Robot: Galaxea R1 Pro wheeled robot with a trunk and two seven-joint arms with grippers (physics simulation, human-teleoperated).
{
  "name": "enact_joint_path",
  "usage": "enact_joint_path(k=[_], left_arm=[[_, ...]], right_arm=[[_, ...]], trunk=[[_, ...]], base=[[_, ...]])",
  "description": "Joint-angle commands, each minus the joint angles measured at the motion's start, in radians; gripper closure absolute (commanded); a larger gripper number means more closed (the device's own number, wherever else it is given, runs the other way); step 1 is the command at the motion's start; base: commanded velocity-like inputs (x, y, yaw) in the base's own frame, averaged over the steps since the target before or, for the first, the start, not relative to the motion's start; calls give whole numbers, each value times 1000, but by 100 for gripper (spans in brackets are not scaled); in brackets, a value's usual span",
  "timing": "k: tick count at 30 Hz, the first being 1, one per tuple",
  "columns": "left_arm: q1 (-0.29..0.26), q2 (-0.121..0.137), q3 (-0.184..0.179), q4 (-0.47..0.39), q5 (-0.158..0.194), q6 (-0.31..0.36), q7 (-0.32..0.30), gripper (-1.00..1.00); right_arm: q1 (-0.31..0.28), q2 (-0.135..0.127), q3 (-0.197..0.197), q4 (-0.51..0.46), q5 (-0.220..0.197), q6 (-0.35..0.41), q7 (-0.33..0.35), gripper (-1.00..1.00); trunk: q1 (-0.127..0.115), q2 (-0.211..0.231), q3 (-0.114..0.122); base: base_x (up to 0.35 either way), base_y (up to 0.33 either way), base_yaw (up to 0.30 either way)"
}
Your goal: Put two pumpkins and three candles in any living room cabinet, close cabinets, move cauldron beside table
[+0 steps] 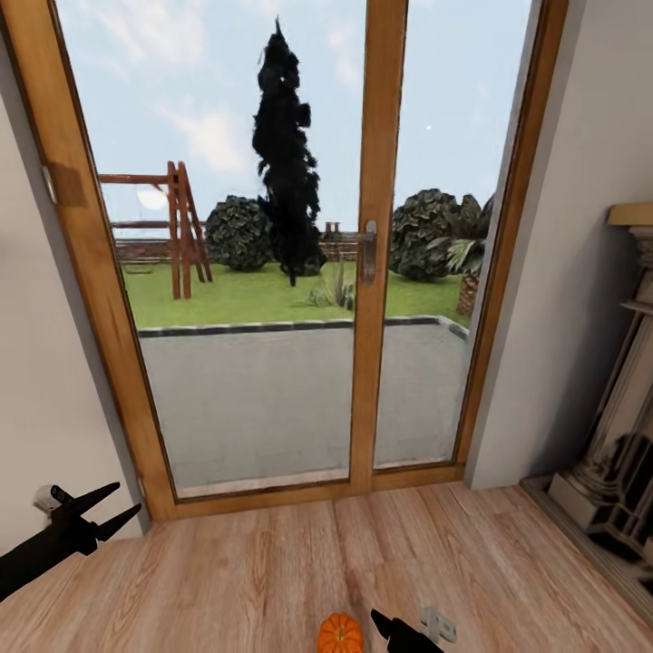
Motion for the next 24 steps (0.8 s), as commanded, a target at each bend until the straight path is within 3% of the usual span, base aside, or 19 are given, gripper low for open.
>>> enact_joint_path(k=[1, 7, 24], left_arm=[[-1, 1, -8, 1, 5, 11, -5, -100], [-1, -2, -11, 1, 4, 11, -5, -100], [-1, -14, -12, -1, 4, 11, -5, -100]], right_arm=[[-1, 0, 8, 1, -10, -9, 1, -100], [-1, 0, 8, 3, -12, -89, -11, -100], [-1, -1, 8, 3, -17, -103, -3, -100]], trunk=[[4, -8, -4], [27, -50, -23], [92, -169, -76]], base=[[0, 0, 0], [0, 0, 0], [0, 0, 0]])
